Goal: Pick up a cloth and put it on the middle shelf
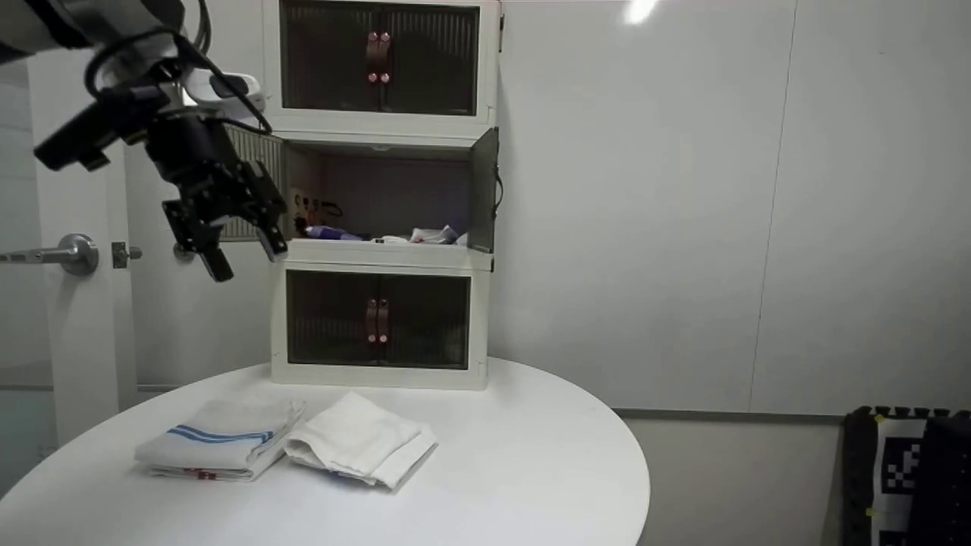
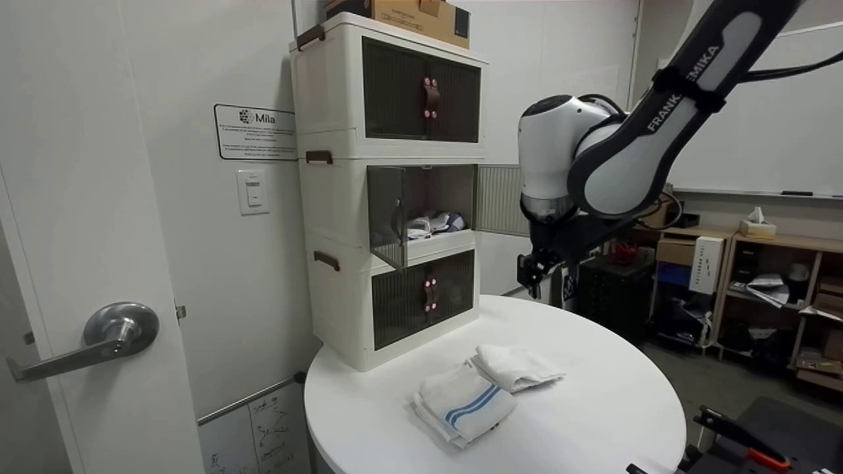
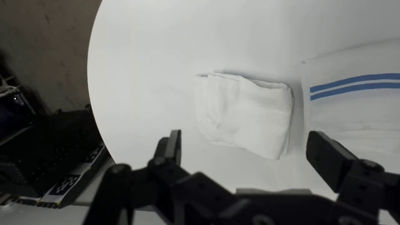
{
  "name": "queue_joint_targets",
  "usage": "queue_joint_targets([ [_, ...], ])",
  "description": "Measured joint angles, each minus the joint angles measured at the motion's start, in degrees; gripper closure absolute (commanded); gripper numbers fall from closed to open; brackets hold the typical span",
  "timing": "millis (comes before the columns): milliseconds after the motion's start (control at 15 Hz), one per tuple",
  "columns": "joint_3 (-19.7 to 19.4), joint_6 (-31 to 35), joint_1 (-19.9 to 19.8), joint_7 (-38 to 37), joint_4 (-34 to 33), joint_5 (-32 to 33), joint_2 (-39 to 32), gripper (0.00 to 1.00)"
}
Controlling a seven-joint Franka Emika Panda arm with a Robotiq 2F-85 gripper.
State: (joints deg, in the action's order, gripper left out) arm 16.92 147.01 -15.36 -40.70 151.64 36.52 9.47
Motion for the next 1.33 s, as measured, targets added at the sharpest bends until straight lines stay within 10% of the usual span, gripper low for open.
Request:
queue_joint_targets([
  [533, -4.5, 2.0, -0.7, -12.1, -12.8, 18.8, -20.1, 0.0],
  [1333, -4.9, 2.0, -0.6, -13.2, -17.4, 20.0, -26.0, 0.0],
])
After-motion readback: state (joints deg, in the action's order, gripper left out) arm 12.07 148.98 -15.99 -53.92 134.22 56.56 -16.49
